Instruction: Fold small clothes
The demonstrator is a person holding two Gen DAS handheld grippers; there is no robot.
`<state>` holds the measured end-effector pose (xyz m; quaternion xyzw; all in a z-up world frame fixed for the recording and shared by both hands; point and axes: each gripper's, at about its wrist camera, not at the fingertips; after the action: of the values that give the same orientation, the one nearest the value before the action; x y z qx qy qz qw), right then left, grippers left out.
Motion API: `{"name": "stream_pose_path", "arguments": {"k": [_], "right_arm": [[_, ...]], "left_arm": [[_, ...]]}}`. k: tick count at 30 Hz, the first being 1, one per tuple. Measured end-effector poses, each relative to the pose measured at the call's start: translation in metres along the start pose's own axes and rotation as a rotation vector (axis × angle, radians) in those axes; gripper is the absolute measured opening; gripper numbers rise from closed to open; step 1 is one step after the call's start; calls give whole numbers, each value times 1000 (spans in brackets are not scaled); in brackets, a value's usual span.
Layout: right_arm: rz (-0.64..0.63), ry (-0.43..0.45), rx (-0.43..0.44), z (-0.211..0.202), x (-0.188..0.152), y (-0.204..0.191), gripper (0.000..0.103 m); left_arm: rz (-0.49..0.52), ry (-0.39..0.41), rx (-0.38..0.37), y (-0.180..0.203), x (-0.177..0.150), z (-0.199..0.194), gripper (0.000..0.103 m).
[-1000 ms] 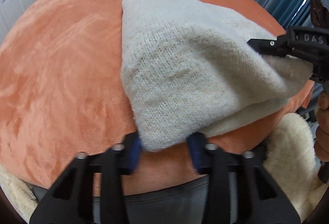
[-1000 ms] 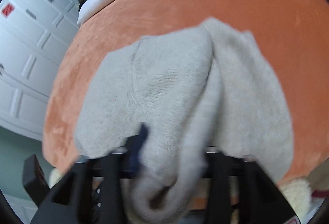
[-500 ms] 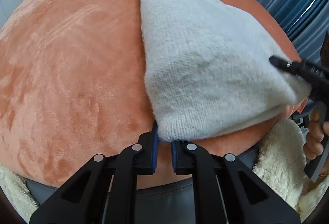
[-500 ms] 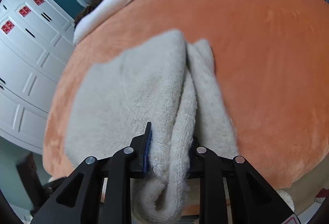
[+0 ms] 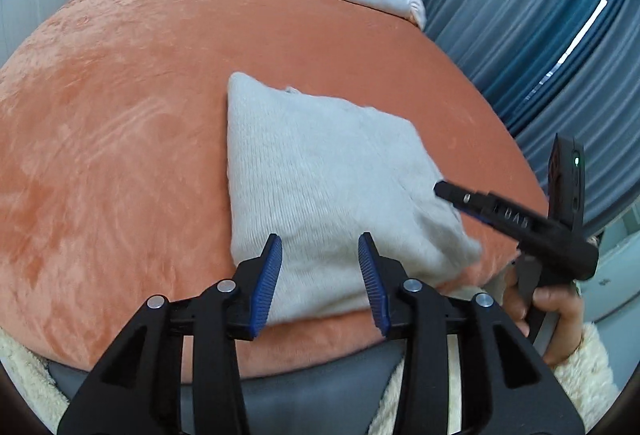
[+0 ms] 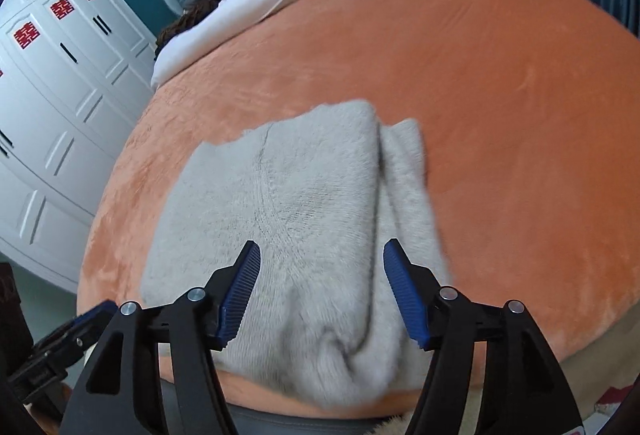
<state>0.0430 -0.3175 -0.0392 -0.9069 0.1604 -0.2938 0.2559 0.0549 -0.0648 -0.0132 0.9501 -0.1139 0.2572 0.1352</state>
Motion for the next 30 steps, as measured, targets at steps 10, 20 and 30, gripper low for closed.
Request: {"name": "stream_pose_path", "arguments": {"k": [10, 20, 30], "right_arm": [[28, 150, 50, -48, 6, 18, 8], [-14, 153, -48, -61, -14, -7, 11], [-9, -48, -91, -20, -54, -4, 5]], "left_arm": [[3, -94, 56, 7, 2, 43, 40], [96, -99, 168, 18, -8, 61, 41], [132, -84, 188, 21, -9, 56, 42]]}}
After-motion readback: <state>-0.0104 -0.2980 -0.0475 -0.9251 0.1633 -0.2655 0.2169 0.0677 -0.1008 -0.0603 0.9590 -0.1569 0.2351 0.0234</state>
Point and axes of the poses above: each gripper's, at about its wrist camera, not at the fingertips, and z roughly the way its jaws point, y to its right, x to its top, and after that the axes turned 11 degrees about x, right-handed
